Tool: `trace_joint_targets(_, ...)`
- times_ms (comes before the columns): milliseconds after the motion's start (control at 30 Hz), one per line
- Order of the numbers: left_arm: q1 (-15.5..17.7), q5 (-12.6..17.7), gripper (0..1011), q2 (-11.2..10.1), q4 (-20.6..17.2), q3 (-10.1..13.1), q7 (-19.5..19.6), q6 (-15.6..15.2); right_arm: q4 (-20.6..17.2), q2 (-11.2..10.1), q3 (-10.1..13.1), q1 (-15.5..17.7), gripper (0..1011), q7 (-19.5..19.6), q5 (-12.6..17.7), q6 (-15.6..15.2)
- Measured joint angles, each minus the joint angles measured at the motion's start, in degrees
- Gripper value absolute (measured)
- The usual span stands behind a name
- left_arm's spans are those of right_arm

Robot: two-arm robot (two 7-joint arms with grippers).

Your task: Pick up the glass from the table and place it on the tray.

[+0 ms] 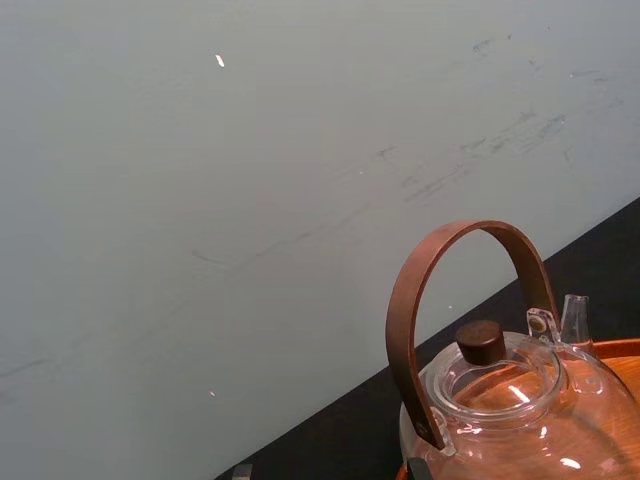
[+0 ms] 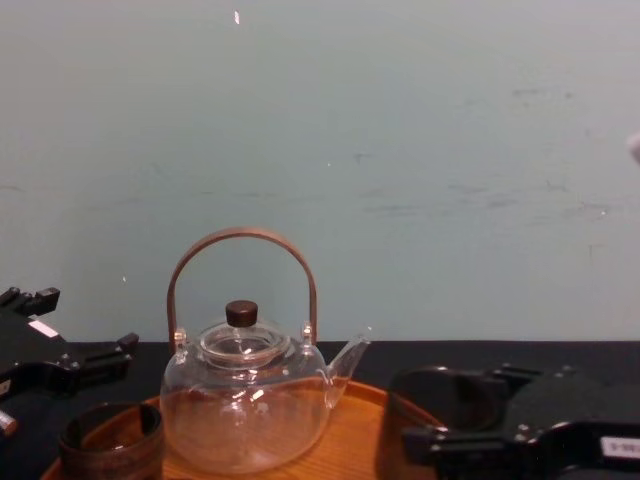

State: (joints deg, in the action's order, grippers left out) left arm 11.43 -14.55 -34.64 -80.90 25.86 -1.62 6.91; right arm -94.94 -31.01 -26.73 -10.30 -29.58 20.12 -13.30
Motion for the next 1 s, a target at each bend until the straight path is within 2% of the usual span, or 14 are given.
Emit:
trace_joint_targets(500, 0.0, 0.0, 1002, 0.0, 0.0, 0.0, 0.0, 0.0, 3.9, 1.7, -5.2, -3.2, 902, -1.9, -0.9, 0.2)
trace_joint_targets(1000, 0.0, 0.0, 1002, 0.0, 0.0, 0.0, 0.0, 0.0, 7.7, 2.8, -7.5, -4.5, 902, -2.8, -1.2, 0.6)
